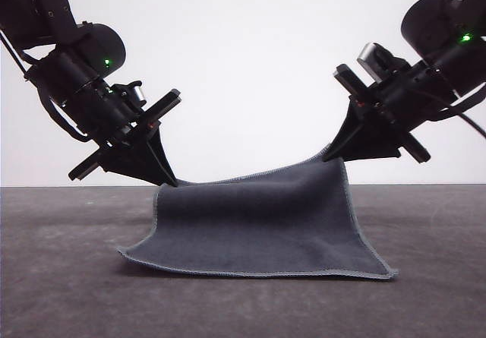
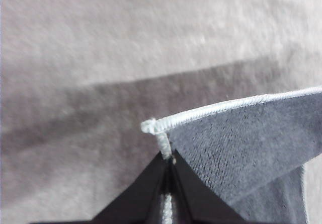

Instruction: Fold clothes

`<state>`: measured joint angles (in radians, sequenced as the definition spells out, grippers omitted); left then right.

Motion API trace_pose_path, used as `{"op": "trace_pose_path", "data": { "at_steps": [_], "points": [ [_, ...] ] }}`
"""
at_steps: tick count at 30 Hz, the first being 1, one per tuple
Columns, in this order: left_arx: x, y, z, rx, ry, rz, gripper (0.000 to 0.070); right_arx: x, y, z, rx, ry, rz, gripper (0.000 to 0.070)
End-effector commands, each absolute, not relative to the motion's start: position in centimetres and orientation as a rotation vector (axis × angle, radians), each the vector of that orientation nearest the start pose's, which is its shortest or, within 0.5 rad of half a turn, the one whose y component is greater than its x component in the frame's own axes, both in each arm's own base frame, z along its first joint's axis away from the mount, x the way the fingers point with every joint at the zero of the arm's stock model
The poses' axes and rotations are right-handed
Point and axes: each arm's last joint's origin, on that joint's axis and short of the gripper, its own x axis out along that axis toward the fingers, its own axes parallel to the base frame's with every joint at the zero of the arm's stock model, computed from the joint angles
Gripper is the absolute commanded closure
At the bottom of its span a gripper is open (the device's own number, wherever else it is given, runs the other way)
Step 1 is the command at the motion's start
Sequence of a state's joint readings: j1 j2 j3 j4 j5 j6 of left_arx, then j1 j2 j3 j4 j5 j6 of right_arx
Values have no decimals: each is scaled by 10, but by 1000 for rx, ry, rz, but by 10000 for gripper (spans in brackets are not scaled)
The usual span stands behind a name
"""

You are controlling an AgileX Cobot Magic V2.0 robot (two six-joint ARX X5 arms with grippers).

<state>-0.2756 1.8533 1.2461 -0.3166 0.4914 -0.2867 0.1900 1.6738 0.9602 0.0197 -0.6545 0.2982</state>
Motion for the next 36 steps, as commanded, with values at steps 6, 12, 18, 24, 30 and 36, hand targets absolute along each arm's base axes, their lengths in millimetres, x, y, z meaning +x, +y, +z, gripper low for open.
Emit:
{"op": "trace_pose_path", "data": {
  "at_steps": [6,12,18,24,30,36],
  "points": [
    [358,-125,205,-289,1016,-588,697,315,87,194,400,782,742,697],
    [339,-127,205,-272,995,-591,697,300,89,192,392,783,757,697],
    [310,-120,198,-297,957,-570,697,285,91,189,381,764,779,697],
    [284,-120,187,-312,955,-583,697,262,89,177,368,759,769,697],
    [266,-126,179,-295,984,-588,697,239,85,165,372,783,773,697],
    [253,-133,179,-319,1007,-587,695,221,88,163,366,830,806,658]
  ]
}}
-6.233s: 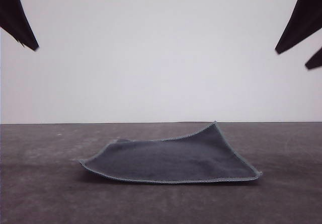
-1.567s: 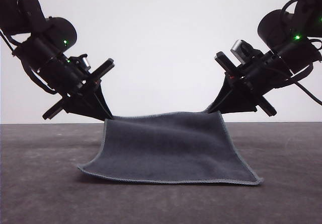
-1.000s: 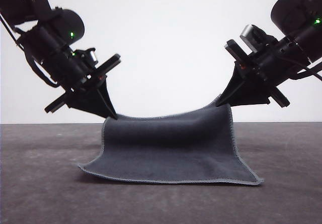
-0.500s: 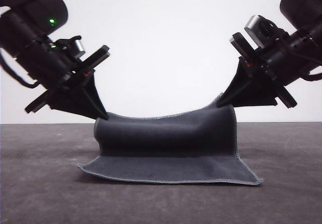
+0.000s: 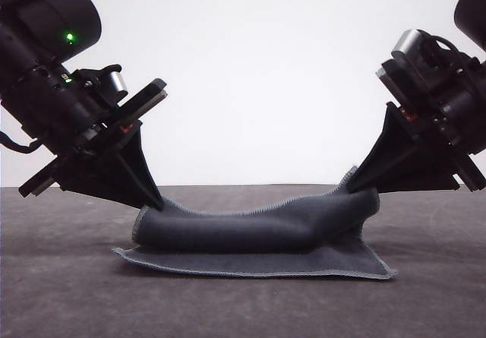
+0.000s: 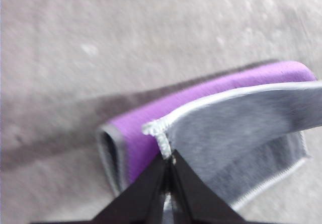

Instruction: Fold clothes

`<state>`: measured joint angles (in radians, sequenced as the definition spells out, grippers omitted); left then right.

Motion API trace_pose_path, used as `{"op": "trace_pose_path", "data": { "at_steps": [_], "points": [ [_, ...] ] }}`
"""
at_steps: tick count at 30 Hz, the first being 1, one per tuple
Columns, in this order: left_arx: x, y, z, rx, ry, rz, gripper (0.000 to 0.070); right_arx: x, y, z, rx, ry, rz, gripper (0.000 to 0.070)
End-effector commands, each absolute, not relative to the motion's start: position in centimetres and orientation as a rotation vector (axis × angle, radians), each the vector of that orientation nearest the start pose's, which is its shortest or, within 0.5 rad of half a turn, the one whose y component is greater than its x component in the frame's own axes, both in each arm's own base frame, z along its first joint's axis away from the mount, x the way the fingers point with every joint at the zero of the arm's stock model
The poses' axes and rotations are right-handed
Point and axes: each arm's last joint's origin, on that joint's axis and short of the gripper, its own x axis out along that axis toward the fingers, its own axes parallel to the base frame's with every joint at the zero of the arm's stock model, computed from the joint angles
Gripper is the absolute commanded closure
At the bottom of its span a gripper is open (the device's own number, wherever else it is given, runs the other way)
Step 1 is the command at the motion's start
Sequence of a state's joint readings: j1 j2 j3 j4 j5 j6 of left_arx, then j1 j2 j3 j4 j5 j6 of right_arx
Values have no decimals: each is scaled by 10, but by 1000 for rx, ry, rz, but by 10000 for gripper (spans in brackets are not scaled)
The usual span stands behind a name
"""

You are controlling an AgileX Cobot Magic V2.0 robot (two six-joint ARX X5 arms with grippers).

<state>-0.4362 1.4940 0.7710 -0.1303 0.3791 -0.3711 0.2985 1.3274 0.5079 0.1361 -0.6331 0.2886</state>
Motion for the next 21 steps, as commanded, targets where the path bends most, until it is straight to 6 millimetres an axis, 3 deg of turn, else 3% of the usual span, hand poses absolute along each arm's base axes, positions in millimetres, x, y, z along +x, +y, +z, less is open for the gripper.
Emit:
{"op": "trace_pose_path", "data": {
  "at_steps": [1,4,8,16,21],
  "points": [
    [251,-134,180,-320,1007,-587,690,218,89,164,363,839,810,629],
    [239,-136,183,-303,1006,-557,579,208,92,165,353,864,816,534],
    [219,-131,190,-282,1026,-522,463,195,91,174,343,878,824,524],
    [183,-114,217,-277,976,-537,455,168,81,198,341,863,793,521],
    [167,-104,237,-281,891,-542,455,156,75,206,440,900,705,516]
  ]
}}
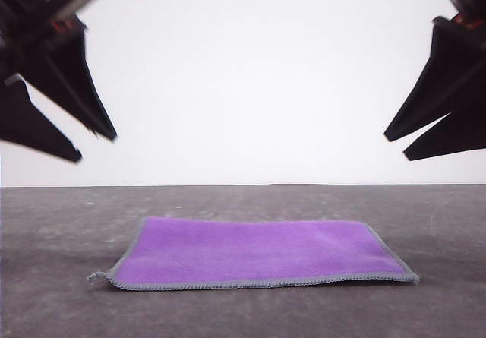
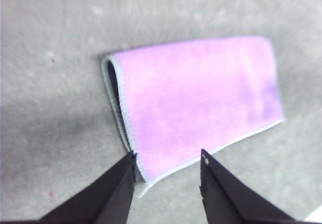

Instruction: Fold clothes

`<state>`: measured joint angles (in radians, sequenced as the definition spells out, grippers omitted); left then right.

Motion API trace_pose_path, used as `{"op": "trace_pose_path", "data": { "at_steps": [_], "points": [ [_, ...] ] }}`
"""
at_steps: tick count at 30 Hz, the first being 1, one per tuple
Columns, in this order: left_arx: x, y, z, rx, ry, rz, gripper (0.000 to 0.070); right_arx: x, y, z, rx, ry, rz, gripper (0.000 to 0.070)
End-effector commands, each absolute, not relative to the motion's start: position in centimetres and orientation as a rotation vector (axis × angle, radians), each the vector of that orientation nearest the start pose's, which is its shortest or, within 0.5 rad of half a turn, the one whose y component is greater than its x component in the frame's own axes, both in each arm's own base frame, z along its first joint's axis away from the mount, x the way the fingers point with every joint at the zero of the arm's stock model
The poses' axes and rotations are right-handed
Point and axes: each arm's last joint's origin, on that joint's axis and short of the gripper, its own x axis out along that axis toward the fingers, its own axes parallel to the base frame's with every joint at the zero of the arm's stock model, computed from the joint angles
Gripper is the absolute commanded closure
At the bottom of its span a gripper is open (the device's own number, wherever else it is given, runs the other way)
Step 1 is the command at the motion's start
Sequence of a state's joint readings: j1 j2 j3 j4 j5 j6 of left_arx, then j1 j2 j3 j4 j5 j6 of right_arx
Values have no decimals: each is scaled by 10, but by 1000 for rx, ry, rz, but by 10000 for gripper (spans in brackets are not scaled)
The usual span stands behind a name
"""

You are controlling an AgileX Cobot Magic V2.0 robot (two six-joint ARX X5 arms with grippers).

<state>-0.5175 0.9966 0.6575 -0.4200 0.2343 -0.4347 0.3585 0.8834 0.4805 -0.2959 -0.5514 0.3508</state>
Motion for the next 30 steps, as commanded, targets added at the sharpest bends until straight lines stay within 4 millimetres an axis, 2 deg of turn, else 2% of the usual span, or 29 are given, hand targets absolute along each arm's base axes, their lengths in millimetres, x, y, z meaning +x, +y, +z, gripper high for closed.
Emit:
{"op": "trace_pose_path", "data": {
  "at_steps": [1,6,13,25,30],
  "points": [
    [165,-103,241,-279,873,-547,455,156,74,206,468,913,689,509],
    [152,-94,252,-217,797,-542,455,159,69,198,587,1012,583,399],
    [143,-87,257,-174,770,-525,455,177,65,177,615,1107,562,398],
    [142,-86,255,-164,790,-522,458,213,73,137,596,1110,585,399],
    [141,-86,255,-163,791,-521,458,220,79,124,630,1129,672,399]
  ]
}}
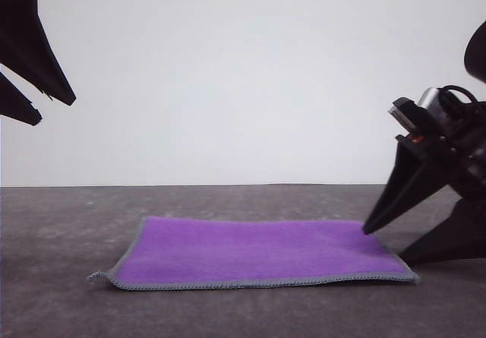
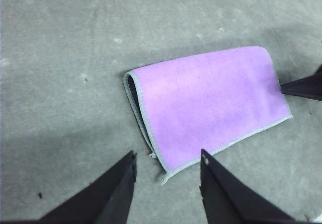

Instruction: Fold clothes

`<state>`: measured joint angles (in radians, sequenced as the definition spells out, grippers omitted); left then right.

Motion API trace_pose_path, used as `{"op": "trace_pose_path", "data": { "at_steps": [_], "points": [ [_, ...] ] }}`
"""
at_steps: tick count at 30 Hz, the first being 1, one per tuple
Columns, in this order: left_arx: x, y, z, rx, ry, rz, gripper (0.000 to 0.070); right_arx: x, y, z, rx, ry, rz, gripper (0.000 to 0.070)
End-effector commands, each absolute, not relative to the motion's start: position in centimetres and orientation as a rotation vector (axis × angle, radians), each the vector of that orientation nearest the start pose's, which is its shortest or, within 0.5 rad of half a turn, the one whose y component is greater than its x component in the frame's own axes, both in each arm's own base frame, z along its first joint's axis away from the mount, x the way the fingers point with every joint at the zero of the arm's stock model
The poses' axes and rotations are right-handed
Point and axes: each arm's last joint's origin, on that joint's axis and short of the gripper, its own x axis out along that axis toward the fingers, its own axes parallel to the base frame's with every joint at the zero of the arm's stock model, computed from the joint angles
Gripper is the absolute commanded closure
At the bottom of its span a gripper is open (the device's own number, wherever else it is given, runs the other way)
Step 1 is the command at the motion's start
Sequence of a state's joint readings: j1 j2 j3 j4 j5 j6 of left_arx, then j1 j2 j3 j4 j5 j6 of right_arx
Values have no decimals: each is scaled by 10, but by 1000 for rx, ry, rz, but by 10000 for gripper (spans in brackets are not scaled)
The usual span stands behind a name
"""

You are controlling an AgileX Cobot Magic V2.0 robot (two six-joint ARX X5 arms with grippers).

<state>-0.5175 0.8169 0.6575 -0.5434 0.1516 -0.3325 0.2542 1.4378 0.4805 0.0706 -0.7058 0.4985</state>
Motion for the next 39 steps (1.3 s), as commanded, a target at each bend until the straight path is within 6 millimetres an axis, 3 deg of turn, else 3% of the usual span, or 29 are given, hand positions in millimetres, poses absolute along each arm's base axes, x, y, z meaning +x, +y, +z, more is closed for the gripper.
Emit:
{"op": "trace_pose_path", "data": {
  "at_steps": [1,7,9,10,13,23,33,39],
  "points": [
    [142,-86,255,-163,791,-521,459,221,80,122,635,1131,692,400],
    [142,-86,255,-160,788,-523,464,224,87,112,629,1152,709,415],
    [142,-86,255,-158,786,-524,465,224,88,111,626,1160,711,448],
    [142,-86,255,-158,784,-525,467,224,89,110,626,1161,712,480],
    [142,-86,256,-153,780,-527,468,225,90,111,622,1153,715,697],
    [142,-86,256,-145,778,-531,468,243,108,146,653,1081,845,700],
    [142,-86,256,-139,777,-533,468,248,175,182,535,1024,1021,700],
    [142,-86,256,-134,775,-535,468,252,213,177,484,1051,1080,700]
  ]
}}
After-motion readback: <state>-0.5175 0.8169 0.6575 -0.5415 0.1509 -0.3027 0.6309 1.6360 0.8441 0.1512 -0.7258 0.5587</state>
